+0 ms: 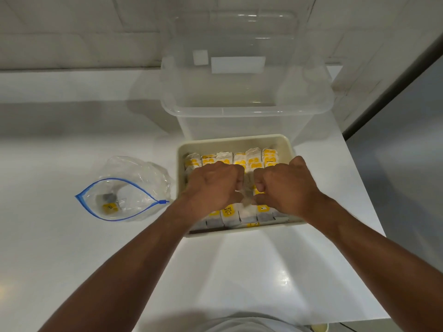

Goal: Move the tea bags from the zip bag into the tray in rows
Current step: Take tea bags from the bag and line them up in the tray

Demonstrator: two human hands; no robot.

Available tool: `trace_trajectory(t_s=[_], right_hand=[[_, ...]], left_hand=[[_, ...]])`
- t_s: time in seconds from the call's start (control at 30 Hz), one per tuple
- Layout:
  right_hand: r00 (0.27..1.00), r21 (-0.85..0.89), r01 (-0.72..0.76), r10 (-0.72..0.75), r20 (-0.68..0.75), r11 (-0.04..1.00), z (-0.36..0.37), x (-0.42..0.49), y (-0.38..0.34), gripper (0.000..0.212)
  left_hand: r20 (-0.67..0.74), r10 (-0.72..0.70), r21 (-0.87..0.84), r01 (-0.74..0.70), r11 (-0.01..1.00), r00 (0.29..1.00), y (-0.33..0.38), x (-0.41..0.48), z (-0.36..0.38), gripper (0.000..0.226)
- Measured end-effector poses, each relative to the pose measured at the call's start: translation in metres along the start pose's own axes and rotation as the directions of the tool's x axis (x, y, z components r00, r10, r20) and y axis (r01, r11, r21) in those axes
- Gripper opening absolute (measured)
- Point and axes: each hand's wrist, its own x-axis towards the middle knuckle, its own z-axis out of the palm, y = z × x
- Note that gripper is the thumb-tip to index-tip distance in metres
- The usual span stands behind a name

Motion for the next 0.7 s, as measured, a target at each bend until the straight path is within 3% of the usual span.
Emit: trace_trajectory(t_s=[0.17,0.37,0.7], right_hand=[[0.996,0.226,-0.057,0.07,-0.051,0.972,-0.009,-0.003,-0.009,0.036],[0.996,0.514,-0.045,0.08,-0.047,0.857,-0.025,-0.008,-0.032,0.029],[0.995,0.566,0.094,-0.059,-0.08,0.819,-0.043,0.011,-0.11,0.014]], left_hand=[[-0.069,-0.026,-0.098,0.019,0.995,0.997,-0.014,-0.022,-0.022,0.025],[-0.156,-0.036,-0.353,-0.022,0.935,0.987,-0.058,-0.07,-0.043,0.021],[-0.161,-0.228,-0.462,0.131,0.877,0.96,-0.145,-0.12,-0.036,0.014]])
